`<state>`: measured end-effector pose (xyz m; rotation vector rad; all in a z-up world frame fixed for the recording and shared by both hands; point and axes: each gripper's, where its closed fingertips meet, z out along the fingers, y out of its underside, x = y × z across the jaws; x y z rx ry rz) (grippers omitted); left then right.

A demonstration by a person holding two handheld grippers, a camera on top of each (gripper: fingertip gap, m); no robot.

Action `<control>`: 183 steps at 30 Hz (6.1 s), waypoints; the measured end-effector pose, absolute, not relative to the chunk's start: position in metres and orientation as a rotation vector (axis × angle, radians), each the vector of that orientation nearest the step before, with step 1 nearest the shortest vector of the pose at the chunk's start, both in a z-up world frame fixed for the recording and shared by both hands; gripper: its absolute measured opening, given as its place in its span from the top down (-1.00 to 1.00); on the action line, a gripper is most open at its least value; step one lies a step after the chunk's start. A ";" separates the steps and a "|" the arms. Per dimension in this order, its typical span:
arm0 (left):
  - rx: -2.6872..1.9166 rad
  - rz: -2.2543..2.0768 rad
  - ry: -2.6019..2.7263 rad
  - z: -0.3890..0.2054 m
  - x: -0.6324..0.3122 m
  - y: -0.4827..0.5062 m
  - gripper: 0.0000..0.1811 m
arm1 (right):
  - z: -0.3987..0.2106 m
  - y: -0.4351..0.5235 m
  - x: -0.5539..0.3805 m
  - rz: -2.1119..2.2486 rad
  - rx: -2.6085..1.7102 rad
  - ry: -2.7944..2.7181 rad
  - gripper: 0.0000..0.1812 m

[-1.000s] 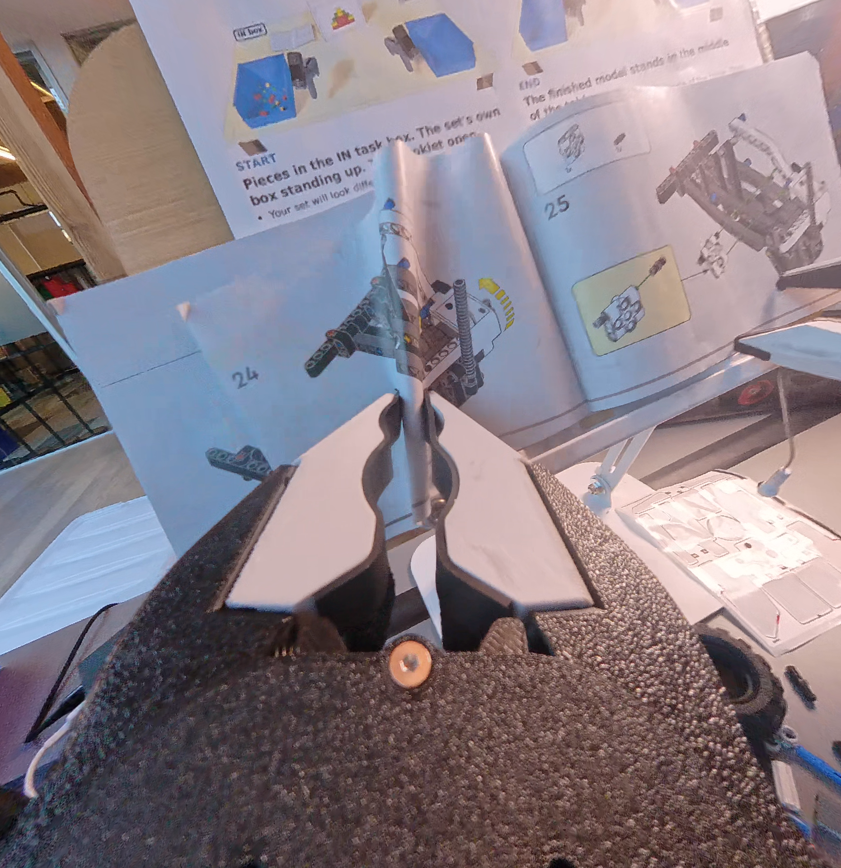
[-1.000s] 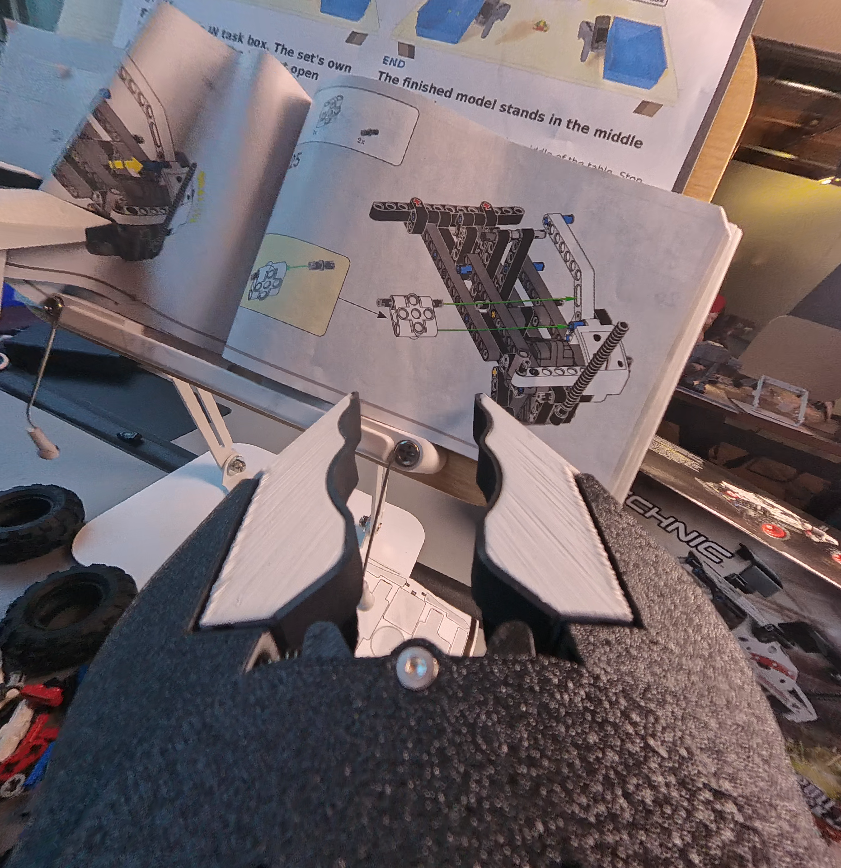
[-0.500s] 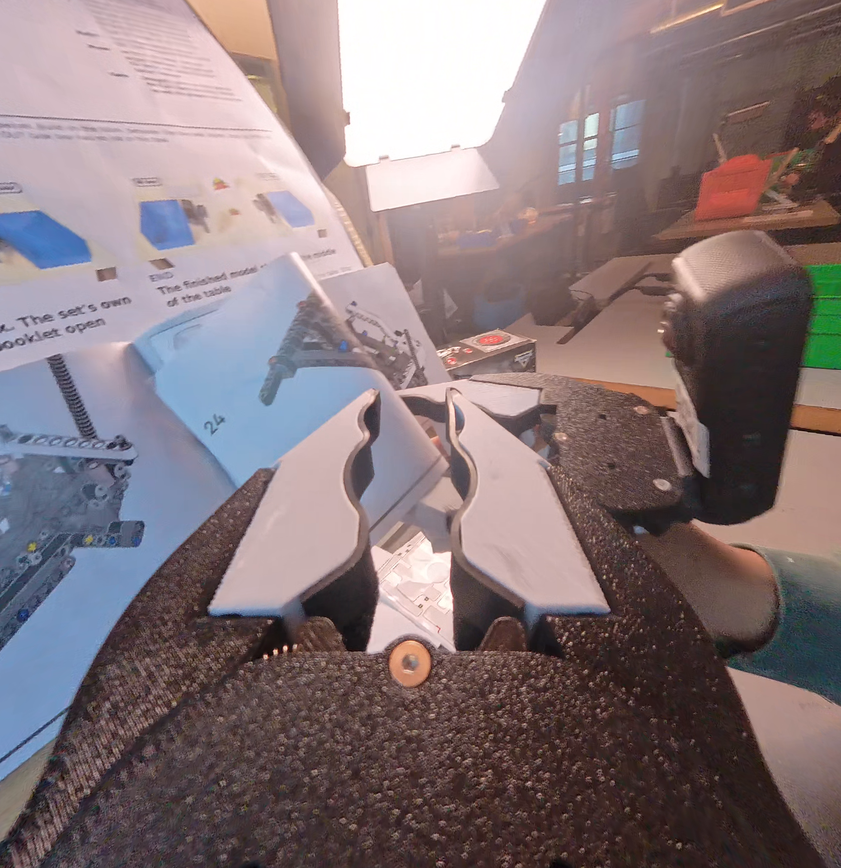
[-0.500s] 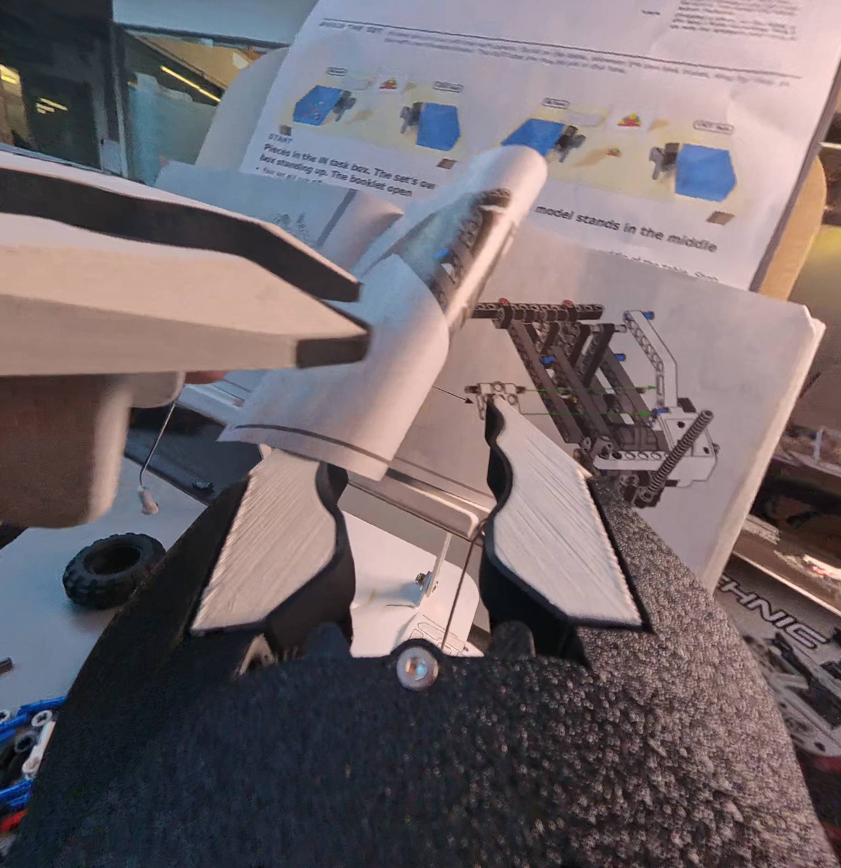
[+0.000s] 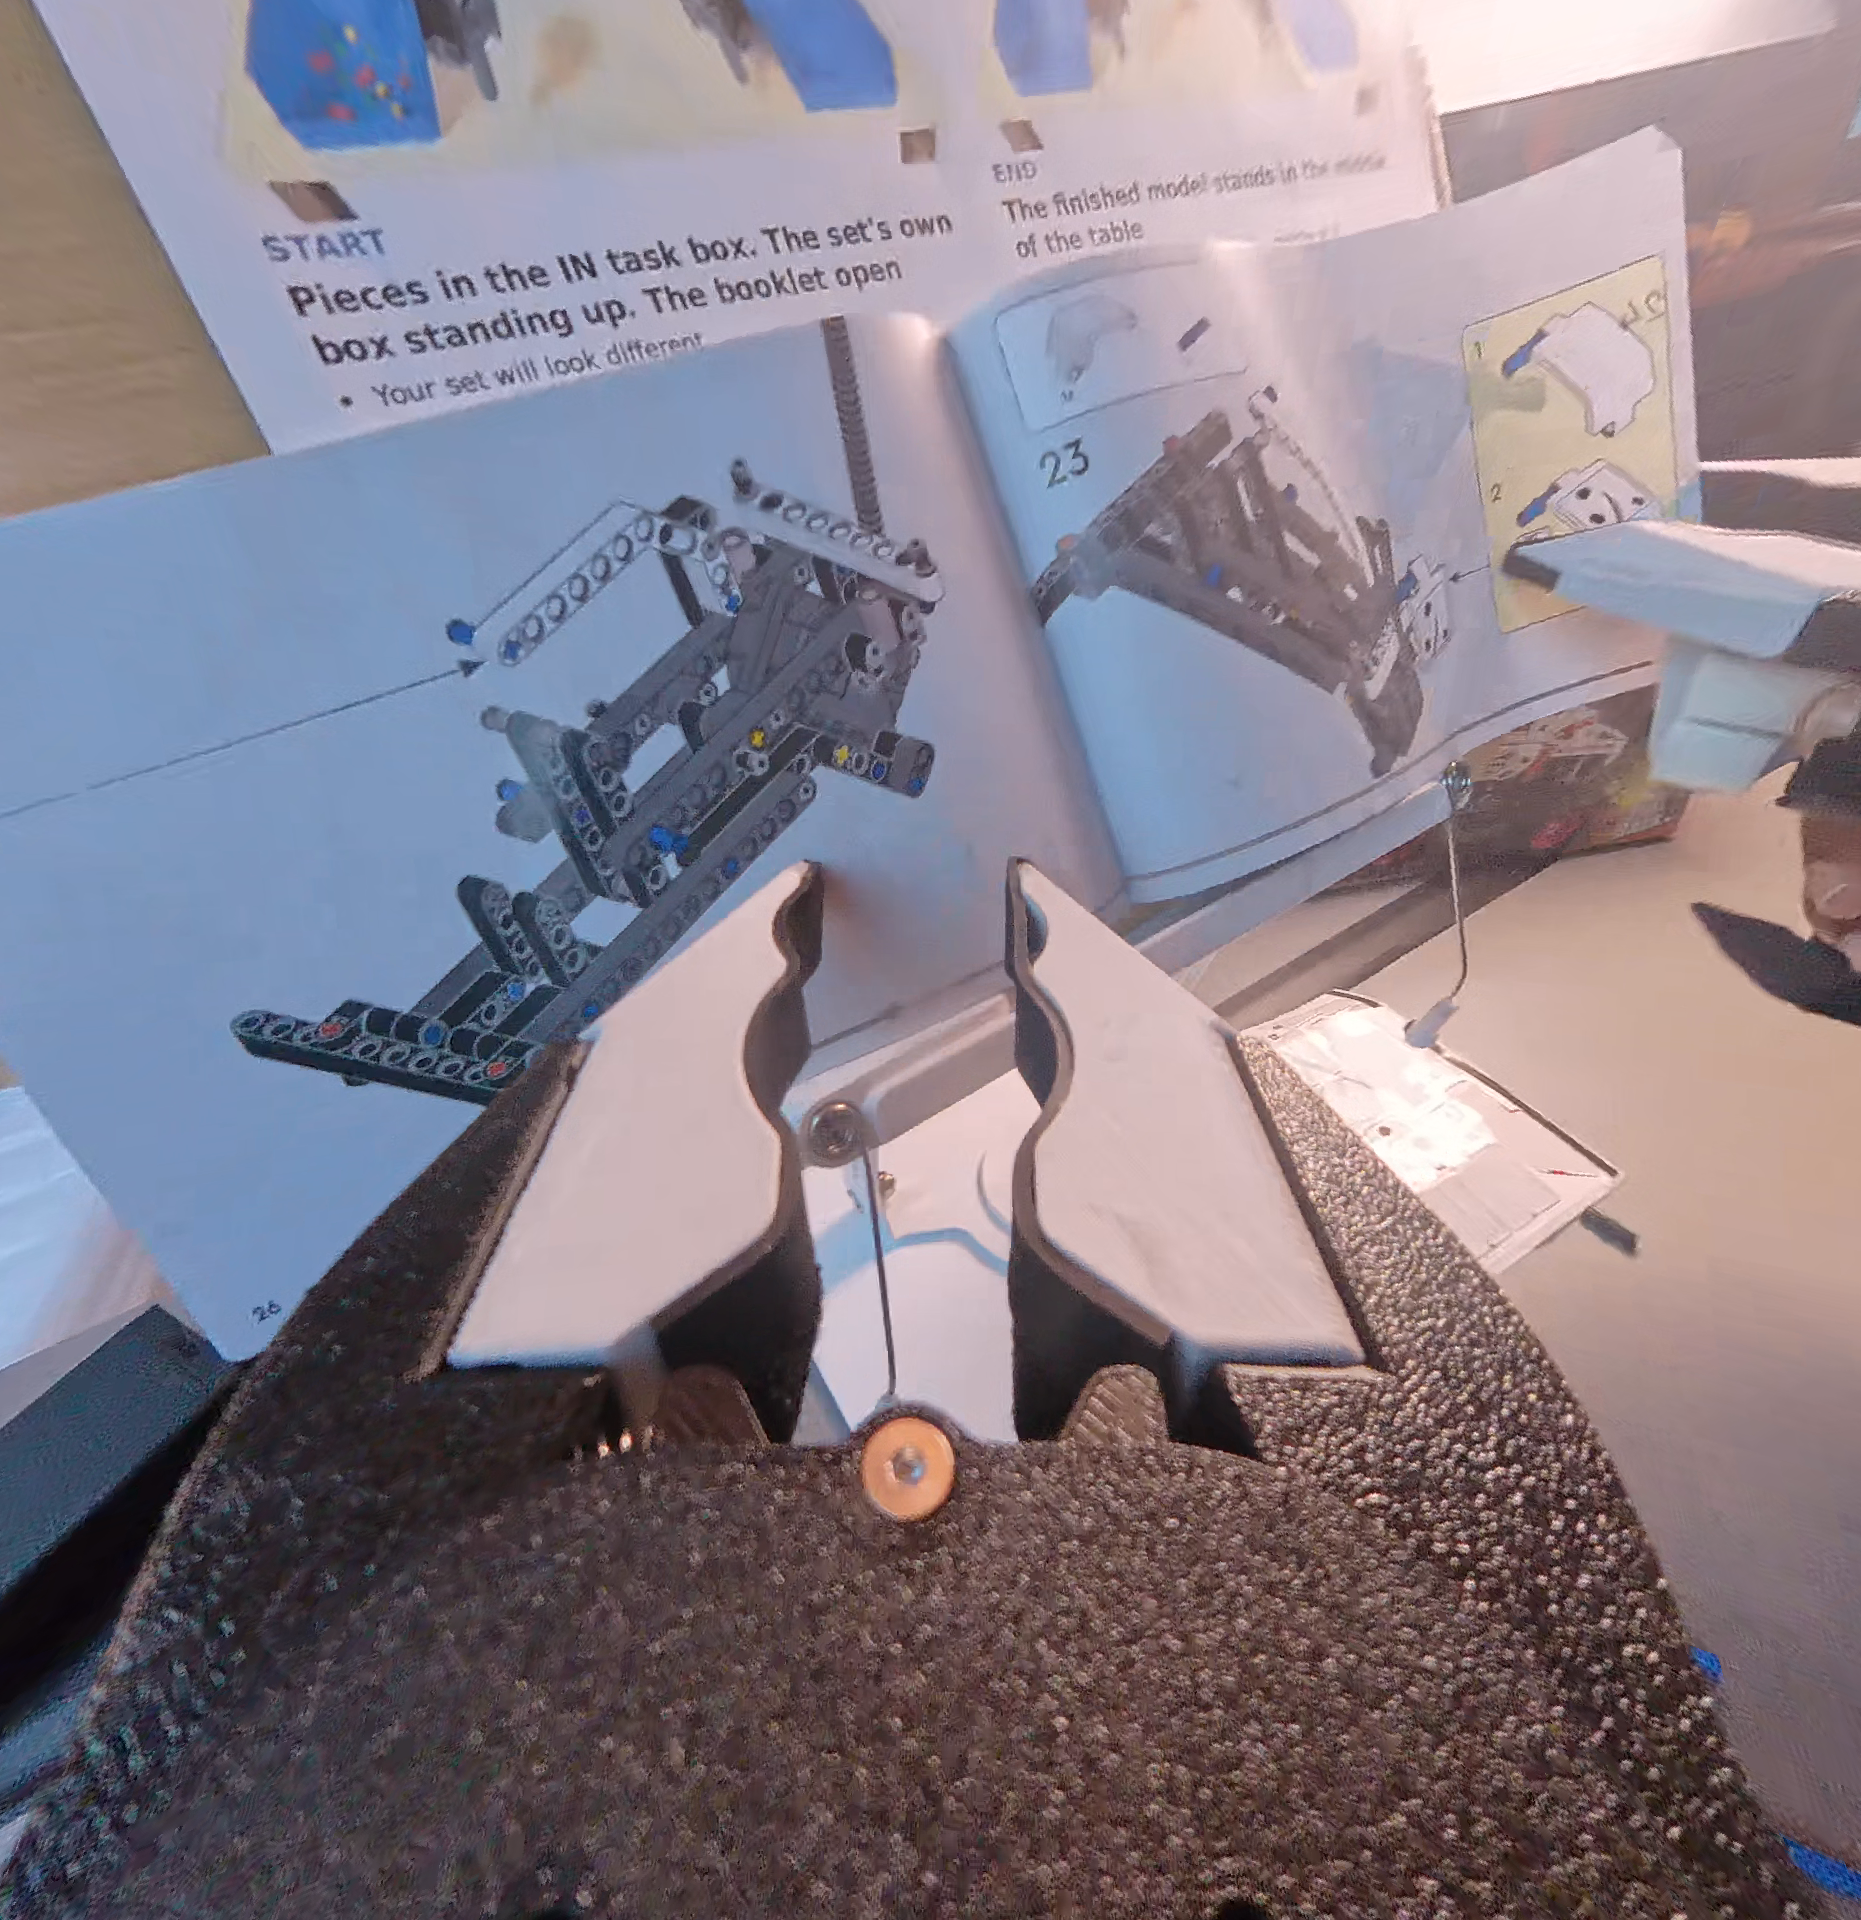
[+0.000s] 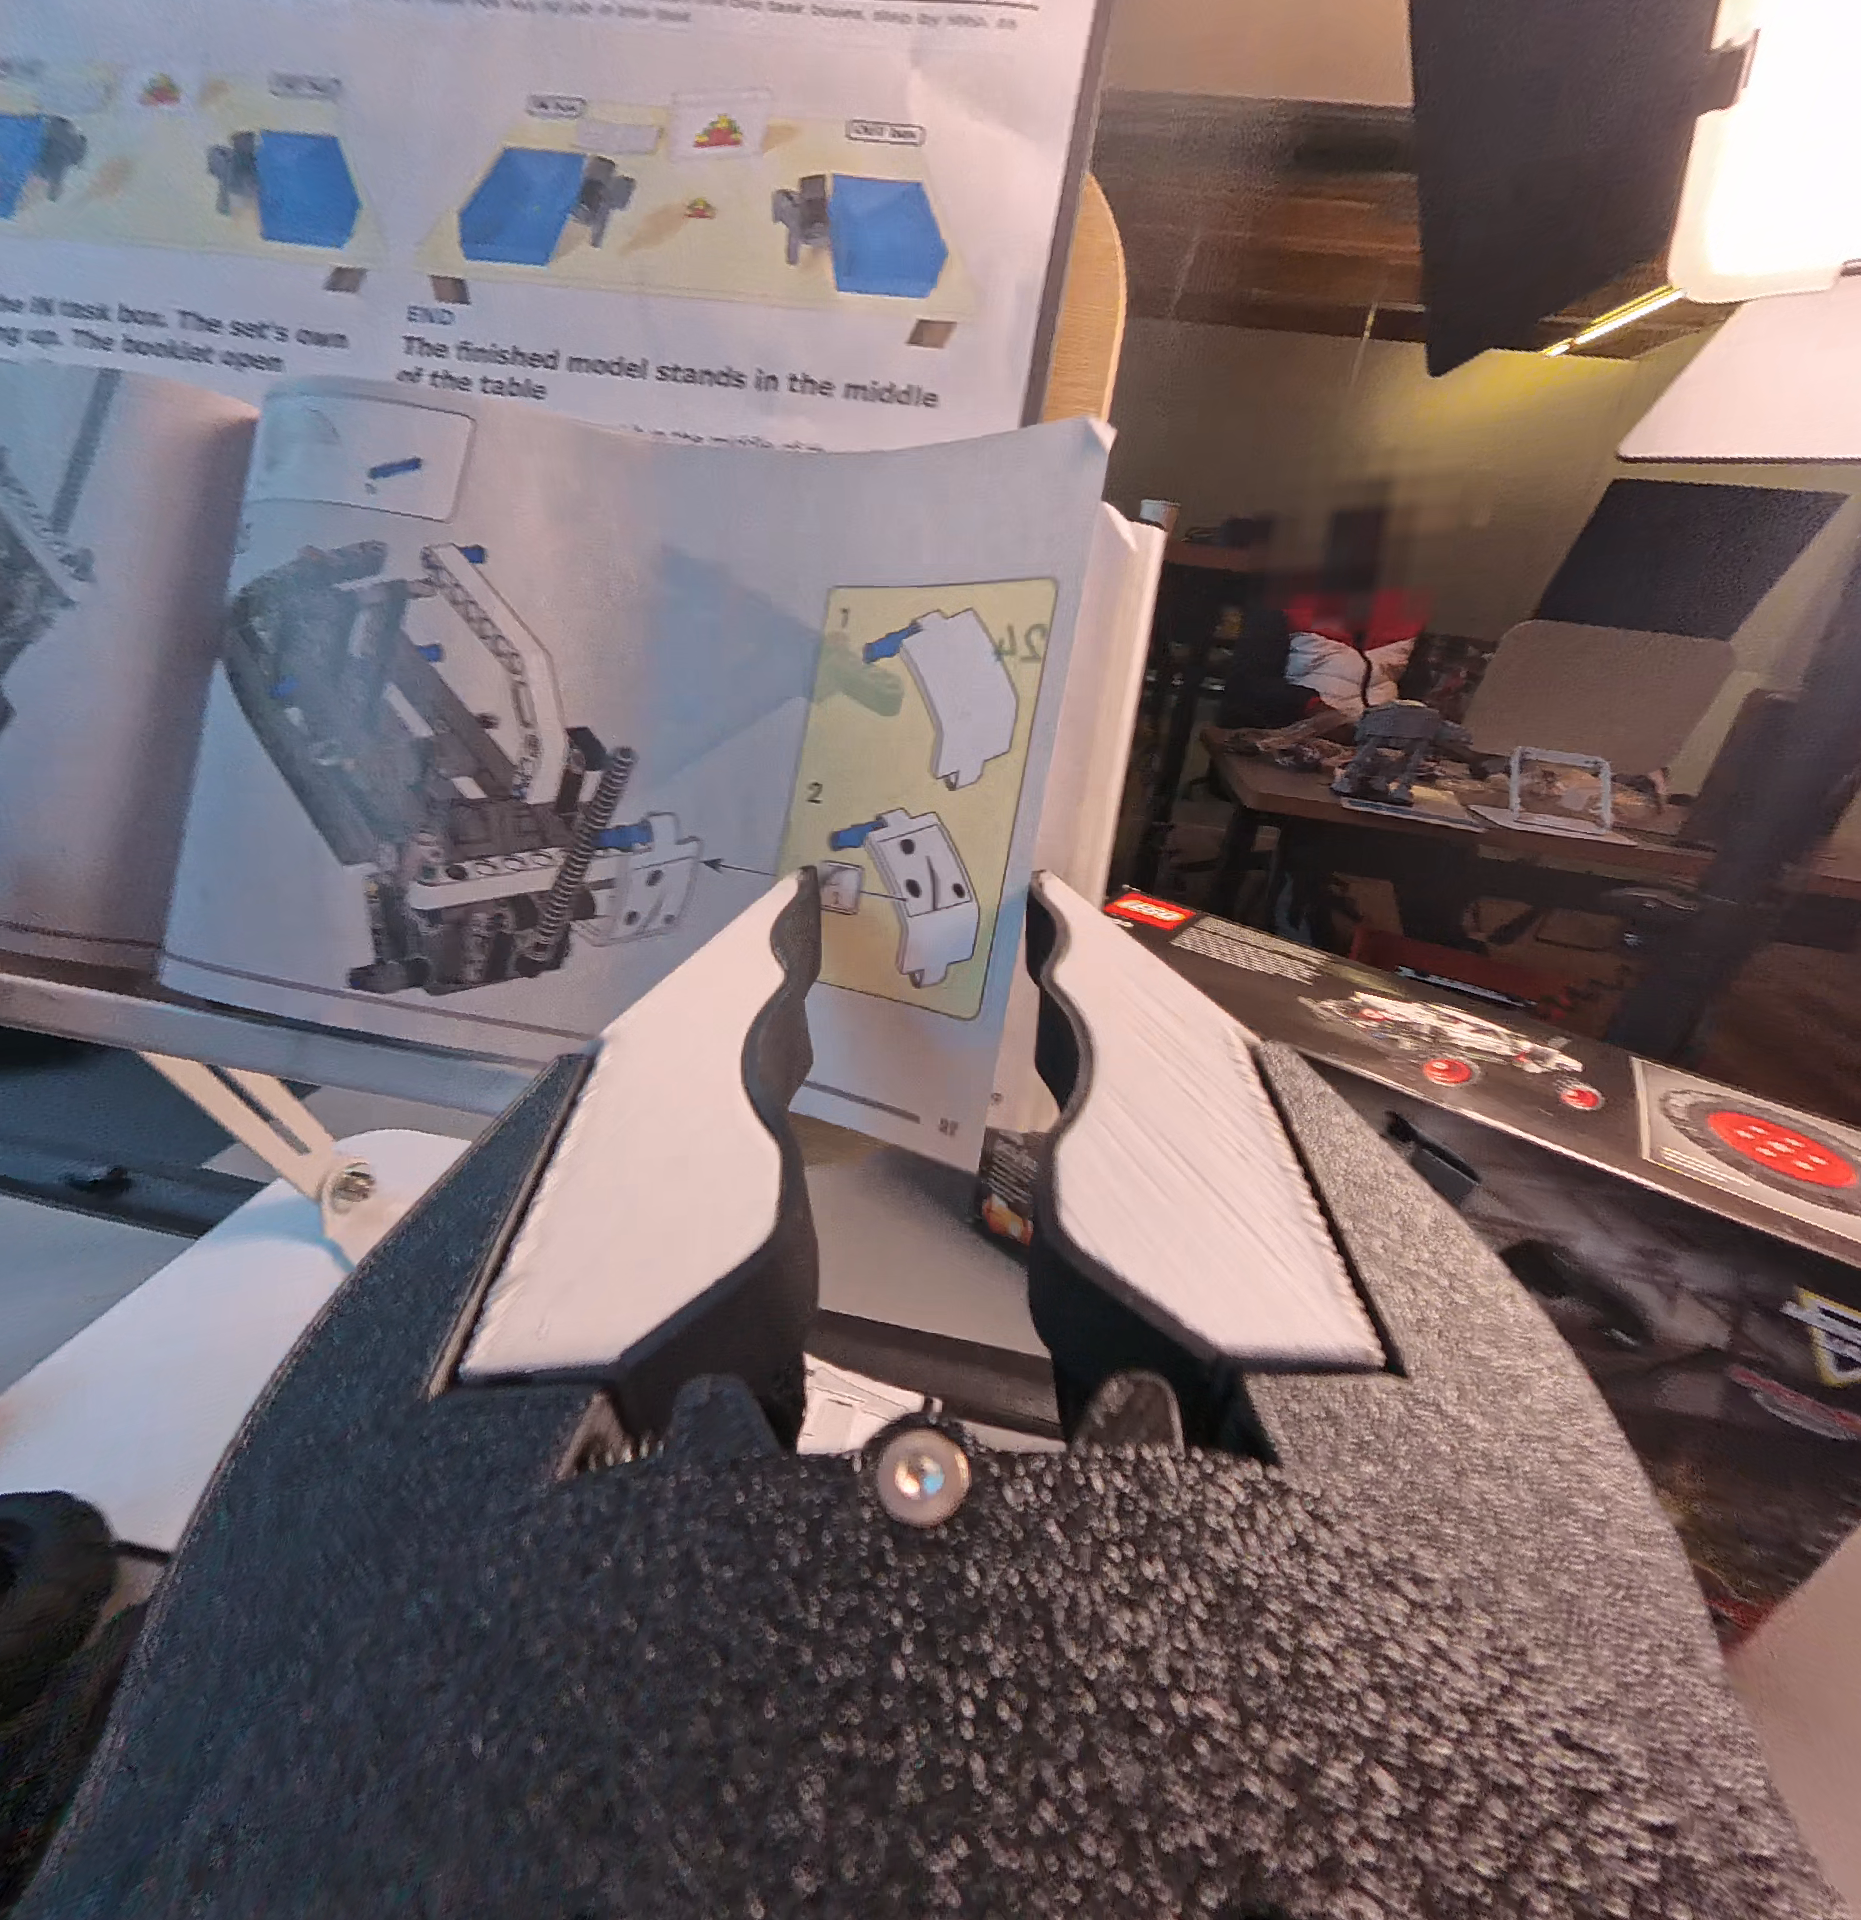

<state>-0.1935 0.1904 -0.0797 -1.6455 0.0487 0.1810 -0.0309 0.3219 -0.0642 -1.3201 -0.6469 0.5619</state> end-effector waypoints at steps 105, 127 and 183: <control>-1.597 0.348 -0.032 -0.084 -0.244 0.166 0.33 | -0.067 0.298 -0.043 0.492 -1.214 -0.799 0.56; -1.951 -0.574 0.778 -0.190 0.034 -0.009 -0.09 | -0.204 -0.002 0.105 0.534 -1.060 -1.889 0.66; -2.223 -0.469 0.778 -0.242 0.050 0.003 0.28 | -0.234 0.028 0.073 0.390 -1.030 -1.731 0.94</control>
